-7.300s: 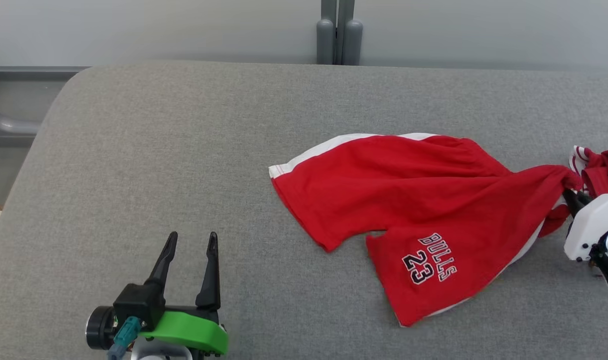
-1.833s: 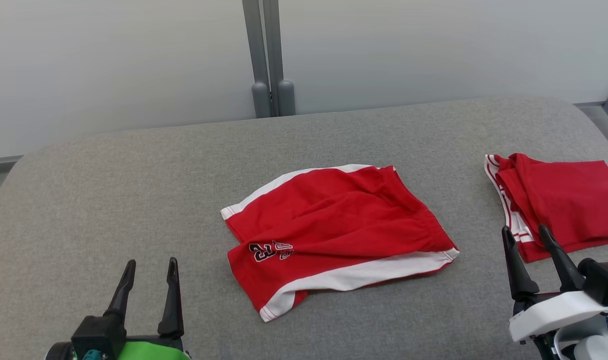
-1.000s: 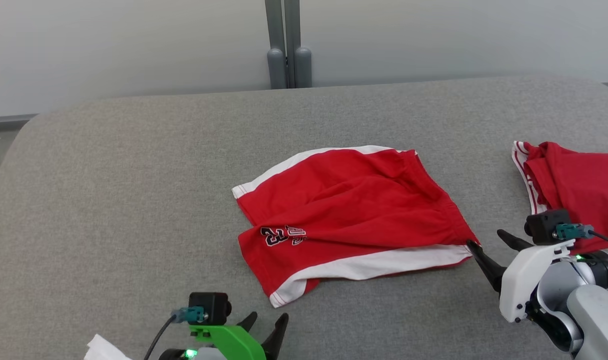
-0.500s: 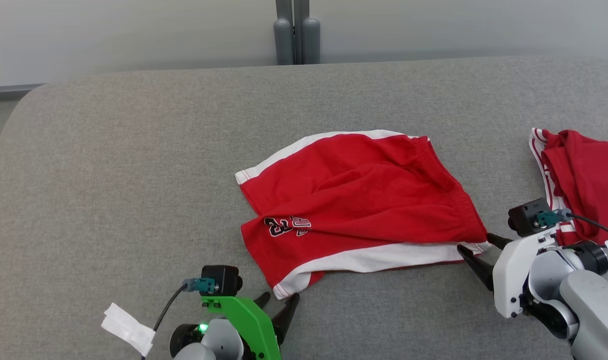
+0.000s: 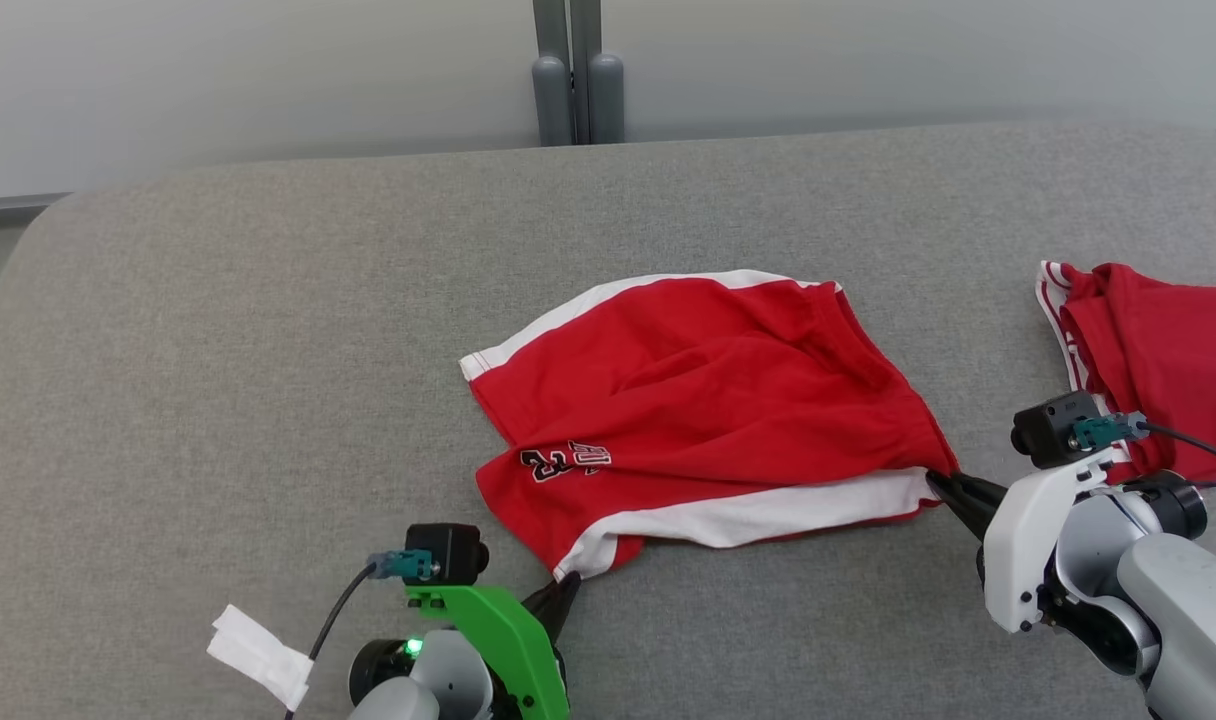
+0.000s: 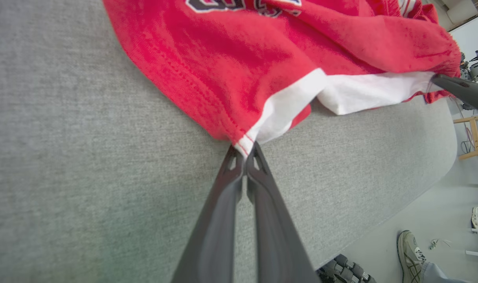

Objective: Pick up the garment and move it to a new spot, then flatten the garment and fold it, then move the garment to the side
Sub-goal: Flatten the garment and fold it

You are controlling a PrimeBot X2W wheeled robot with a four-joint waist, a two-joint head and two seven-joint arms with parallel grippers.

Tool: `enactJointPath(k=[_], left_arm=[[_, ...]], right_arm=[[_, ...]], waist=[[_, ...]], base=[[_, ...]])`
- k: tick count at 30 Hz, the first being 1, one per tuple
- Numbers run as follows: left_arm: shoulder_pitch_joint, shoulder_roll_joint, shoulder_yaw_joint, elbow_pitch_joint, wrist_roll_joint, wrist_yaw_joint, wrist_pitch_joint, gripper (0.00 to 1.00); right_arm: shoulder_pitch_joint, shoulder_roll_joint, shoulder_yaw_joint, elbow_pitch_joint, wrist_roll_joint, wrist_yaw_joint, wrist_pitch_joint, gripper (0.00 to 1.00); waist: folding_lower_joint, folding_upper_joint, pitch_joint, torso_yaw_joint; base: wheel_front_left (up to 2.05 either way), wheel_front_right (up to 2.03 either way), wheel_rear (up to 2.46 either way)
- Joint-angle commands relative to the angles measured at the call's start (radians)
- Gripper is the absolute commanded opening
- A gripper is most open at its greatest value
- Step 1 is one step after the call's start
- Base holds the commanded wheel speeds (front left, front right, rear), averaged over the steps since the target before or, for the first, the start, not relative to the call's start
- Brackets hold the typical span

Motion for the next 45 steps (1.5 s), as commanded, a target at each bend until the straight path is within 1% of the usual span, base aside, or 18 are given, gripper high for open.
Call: enactJointPath(k=[1, 6, 10, 14, 17, 19, 21, 23, 25, 28, 32, 35, 39, 41, 45], left_arm=[[0.018, 0.017, 0.009, -0.015, 0.002, -0.004, -0.016, 0.00], [0.061, 0.060, 0.020, -0.100, 0.009, 0.017, -0.025, 0.00], [0.062, 0.113, 0.022, -0.193, 0.034, 0.029, -0.008, 0.00], [-0.011, 0.173, 0.044, -0.285, 0.041, 0.032, 0.035, 0.00], [-0.107, 0.215, 0.060, -0.316, 0.058, 0.029, 0.078, 0.00], [-0.187, 0.218, 0.080, -0.319, 0.045, 0.023, 0.100, 0.00], [-0.274, 0.222, 0.093, -0.303, 0.031, 0.017, 0.130, 0.00], [-0.371, 0.223, 0.098, -0.277, 0.025, 0.008, 0.155, 0.00], [-0.468, 0.220, 0.107, -0.239, 0.018, 0.001, 0.175, 0.00], [-0.623, 0.225, 0.101, -0.170, 0.036, -0.008, 0.204, 0.00], [-0.830, 0.233, 0.088, -0.079, 0.064, -0.015, 0.217, 0.00], [-0.970, 0.229, 0.096, -0.017, 0.079, -0.017, 0.201, 0.00], [-1.146, 0.239, 0.095, 0.067, 0.112, -0.020, 0.169, 0.00], [-1.234, 0.240, 0.102, 0.115, 0.118, -0.021, 0.145, 0.00], [-1.377, 0.223, 0.109, 0.193, 0.146, -0.020, 0.071, 0.00]], right_arm=[[0.009, -0.009, 0.004, -0.006, 0.010, 0.000, -0.019, 0.00], [0.034, -0.019, 0.002, -0.048, 0.064, 0.000, -0.059, 0.00], [0.038, -0.039, -0.006, -0.092, 0.103, 0.000, -0.073, 0.00], [0.003, -0.059, -0.028, -0.145, 0.157, 0.000, -0.081, 0.00], [-0.052, -0.072, -0.039, -0.182, 0.201, 0.000, -0.083, 0.00], [-0.105, -0.072, -0.038, -0.218, 0.245, 0.000, -0.099, 0.00], [-0.170, -0.100, -0.040, -0.223, 0.258, 0.000, -0.114, 0.00], [-0.240, -0.096, -0.037, -0.224, 0.298, 0.000, -0.134, 0.00], [-0.319, -0.106, -0.033, -0.214, 0.330, 0.000, -0.150, 0.00], [-0.450, -0.107, -0.020, -0.203, 0.377, 0.000, -0.180, 0.00], [-0.629, -0.102, 0.001, -0.177, 0.420, 0.000, -0.232, 0.00], [-0.761, -0.092, 0.021, -0.152, 0.444, 0.000, -0.255, 0.00], [-0.927, -0.070, 0.051, -0.114, 0.469, 0.000, -0.289, 0.00], [-1.008, -0.066, 0.063, -0.094, 0.476, 0.000, -0.309, 0.00], [-1.140, -0.059, 0.094, -0.056, 0.492, 0.000, -0.346, 0.00]], waist=[[0.0000, 0.0000, -0.023, 0.000], [0.0000, 0.0000, -0.056, 0.000], [0.0000, 0.0000, -0.060, -0.001], [0.0000, 0.0000, -0.024, -0.003], [0.0000, 0.0000, 0.028, -0.008], [0.0000, 0.0000, 0.070, -0.011], [0.0000, 0.0000, 0.122, -0.015], [0.0000, 0.0000, 0.174, -0.017], [0.0000, 0.0000, 0.222, -0.017], [0.0000, 0.0000, 0.292, -0.017], [0.0000, 0.0000, 0.369, -0.016], [0.0000, 0.0000, 0.412, -0.018], [0.0000, 0.0000, 0.456, -0.022], [0.0000, 0.0000, 0.473, -0.024], [0.0000, 0.0000, 0.489, -0.025]], base=[[0.00, 0.00, 0.00], [0.00, 0.00, 0.00], [0.00, 0.00, 0.00], [0.00, 0.00, 0.00], [0.00, 0.00, 0.00], [0.00, 0.00, 0.00], [0.00, 0.00, 0.00], [0.00, 0.00, 0.00], [0.00, 0.00, 0.00], [0.00, 0.00, 0.00], [0.00, 0.00, 0.00], [0.00, 0.00, 0.00], [0.00, 0.00, 0.00], [0.00, 0.00, 0.00], [0.00, 0.00, 0.00]])
